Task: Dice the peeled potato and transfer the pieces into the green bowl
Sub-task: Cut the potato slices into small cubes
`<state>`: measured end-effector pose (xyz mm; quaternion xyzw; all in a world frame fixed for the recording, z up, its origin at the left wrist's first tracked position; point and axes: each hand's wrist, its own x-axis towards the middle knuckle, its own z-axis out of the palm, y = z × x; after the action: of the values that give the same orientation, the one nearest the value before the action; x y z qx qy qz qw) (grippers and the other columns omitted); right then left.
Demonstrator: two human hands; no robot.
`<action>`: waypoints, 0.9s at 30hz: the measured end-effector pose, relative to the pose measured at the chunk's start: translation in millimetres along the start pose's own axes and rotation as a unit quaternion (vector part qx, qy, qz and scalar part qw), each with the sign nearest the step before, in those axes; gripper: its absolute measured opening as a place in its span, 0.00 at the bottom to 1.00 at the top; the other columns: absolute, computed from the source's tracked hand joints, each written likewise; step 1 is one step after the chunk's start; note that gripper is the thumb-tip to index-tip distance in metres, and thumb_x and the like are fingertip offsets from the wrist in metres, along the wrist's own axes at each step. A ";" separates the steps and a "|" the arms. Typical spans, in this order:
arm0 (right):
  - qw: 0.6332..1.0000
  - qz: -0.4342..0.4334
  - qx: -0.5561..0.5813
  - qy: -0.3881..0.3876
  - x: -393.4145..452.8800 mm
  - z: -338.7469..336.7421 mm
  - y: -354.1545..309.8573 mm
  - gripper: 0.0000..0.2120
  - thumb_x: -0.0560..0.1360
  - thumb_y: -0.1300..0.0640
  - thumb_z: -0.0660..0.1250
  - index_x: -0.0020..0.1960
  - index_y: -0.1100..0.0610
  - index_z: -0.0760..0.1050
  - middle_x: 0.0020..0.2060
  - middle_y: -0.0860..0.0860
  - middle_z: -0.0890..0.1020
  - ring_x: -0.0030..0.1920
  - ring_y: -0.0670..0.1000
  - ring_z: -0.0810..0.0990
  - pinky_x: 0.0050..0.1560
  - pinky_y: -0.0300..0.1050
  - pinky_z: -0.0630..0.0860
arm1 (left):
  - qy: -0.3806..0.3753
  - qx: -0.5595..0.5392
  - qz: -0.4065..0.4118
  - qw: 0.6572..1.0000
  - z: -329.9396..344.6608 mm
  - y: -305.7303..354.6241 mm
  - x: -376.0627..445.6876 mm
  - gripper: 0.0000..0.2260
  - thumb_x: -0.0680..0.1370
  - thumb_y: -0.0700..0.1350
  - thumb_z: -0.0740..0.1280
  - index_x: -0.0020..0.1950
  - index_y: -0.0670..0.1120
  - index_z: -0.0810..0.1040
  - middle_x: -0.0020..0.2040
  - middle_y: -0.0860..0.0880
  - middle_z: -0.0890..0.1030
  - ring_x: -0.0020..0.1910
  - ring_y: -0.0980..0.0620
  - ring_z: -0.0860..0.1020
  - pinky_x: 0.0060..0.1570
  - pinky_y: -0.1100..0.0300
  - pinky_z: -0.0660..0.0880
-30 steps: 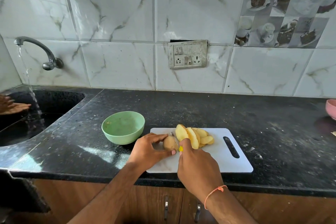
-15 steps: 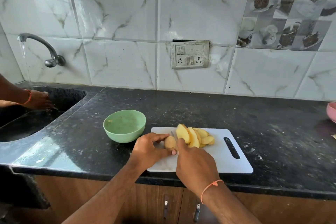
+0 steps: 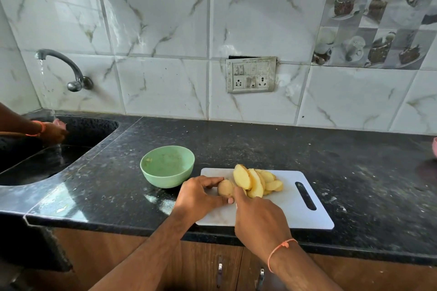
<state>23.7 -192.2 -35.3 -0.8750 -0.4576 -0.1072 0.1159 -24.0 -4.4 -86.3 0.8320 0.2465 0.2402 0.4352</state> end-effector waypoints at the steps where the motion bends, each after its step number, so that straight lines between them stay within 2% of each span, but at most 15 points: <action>1: 1.000 -0.001 0.001 0.001 -2.0 0.4 0.5 0.24 0.81 0.59 0.59 0.75 0.50 0.60 0.44 0.51 0.83 0.37 0.54 0.76 0.27 0.45 0.60 | 0.000 0.003 0.003 1.000 0.0 -0.3 -0.1 0.30 0.62 0.56 0.87 0.63 0.58 0.86 0.50 0.62 0.85 0.50 0.69 0.81 0.47 0.77 0.73; 3: 1.000 0.002 0.009 -0.002 0.4 1.0 -0.3 0.21 0.81 0.59 0.59 0.73 0.51 0.62 0.45 0.51 0.83 0.41 0.55 0.81 0.27 0.44 0.59 | 0.002 0.004 0.005 1.000 0.0 -1.1 -0.7 0.29 0.62 0.56 0.86 0.63 0.58 0.86 0.50 0.62 0.85 0.50 0.67 0.81 0.48 0.76 0.73; 6: 1.000 0.008 0.009 -0.013 11.6 0.3 -3.0 0.17 0.81 0.58 0.59 0.70 0.52 0.66 0.45 0.51 0.84 0.44 0.55 0.83 0.32 0.47 0.68 | 0.001 0.004 0.012 1.000 -0.6 -0.6 -1.1 0.29 0.62 0.57 0.86 0.62 0.58 0.87 0.50 0.62 0.85 0.50 0.67 0.81 0.49 0.73 0.74; 8: 1.000 0.011 0.015 -0.014 13.6 0.5 -2.7 0.18 0.81 0.59 0.59 0.70 0.52 0.66 0.47 0.50 0.85 0.44 0.54 0.83 0.34 0.48 0.69 | 0.004 0.006 0.016 1.000 -0.3 -0.7 -1.3 0.29 0.61 0.58 0.86 0.61 0.58 0.87 0.50 0.63 0.85 0.50 0.67 0.81 0.49 0.74 0.74; 12: 1.000 0.005 0.022 -0.012 -6.6 6.1 1.4 0.18 0.81 0.58 0.58 0.71 0.50 0.63 0.43 0.51 0.83 0.39 0.55 0.79 0.27 0.45 0.59 | 0.008 0.003 0.009 1.000 0.1 -1.2 -1.2 0.30 0.61 0.59 0.86 0.61 0.58 0.87 0.50 0.63 0.85 0.50 0.67 0.82 0.51 0.72 0.76; 16: 0.999 0.010 0.021 -0.023 -17.7 10.9 5.3 0.17 0.83 0.55 0.56 0.71 0.50 0.61 0.42 0.52 0.82 0.38 0.56 0.76 0.27 0.45 0.56 | -0.003 -0.018 0.008 1.000 0.2 -2.9 0.0 0.30 0.60 0.57 0.88 0.61 0.57 0.87 0.51 0.63 0.86 0.51 0.68 0.82 0.53 0.71 0.77; 19: 0.999 0.012 0.018 -0.026 -9.1 13.0 2.2 0.18 0.83 0.55 0.58 0.71 0.50 0.61 0.43 0.51 0.82 0.42 0.55 0.81 0.28 0.47 0.62 | -0.002 -0.015 0.011 1.000 -1.1 -3.5 1.2 0.29 0.60 0.57 0.88 0.60 0.59 0.87 0.52 0.65 0.86 0.53 0.68 0.82 0.59 0.63 0.80; 21: 0.999 0.016 0.019 -0.027 -6.3 14.9 0.9 0.20 0.83 0.54 0.59 0.74 0.50 0.60 0.44 0.50 0.83 0.43 0.54 0.82 0.33 0.48 0.67 | -0.004 -0.010 0.010 1.000 -1.3 -3.7 1.4 0.28 0.61 0.57 0.87 0.60 0.60 0.87 0.53 0.65 0.86 0.53 0.68 0.82 0.60 0.62 0.79; 27: 0.998 0.013 0.006 -0.061 -27.3 12.2 6.2 0.26 0.83 0.53 0.58 0.79 0.50 0.54 0.43 0.51 0.82 0.41 0.54 0.80 0.36 0.49 0.72 | -0.010 -0.009 0.004 1.000 -1.0 -6.4 4.0 0.30 0.60 0.60 0.86 0.62 0.60 0.86 0.54 0.65 0.85 0.54 0.67 0.81 0.61 0.62 0.79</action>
<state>14.6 -213.1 -55.6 -0.8850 -0.4532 -0.0495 0.0946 -22.8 1.9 -90.4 0.8314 0.2367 0.2355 0.4442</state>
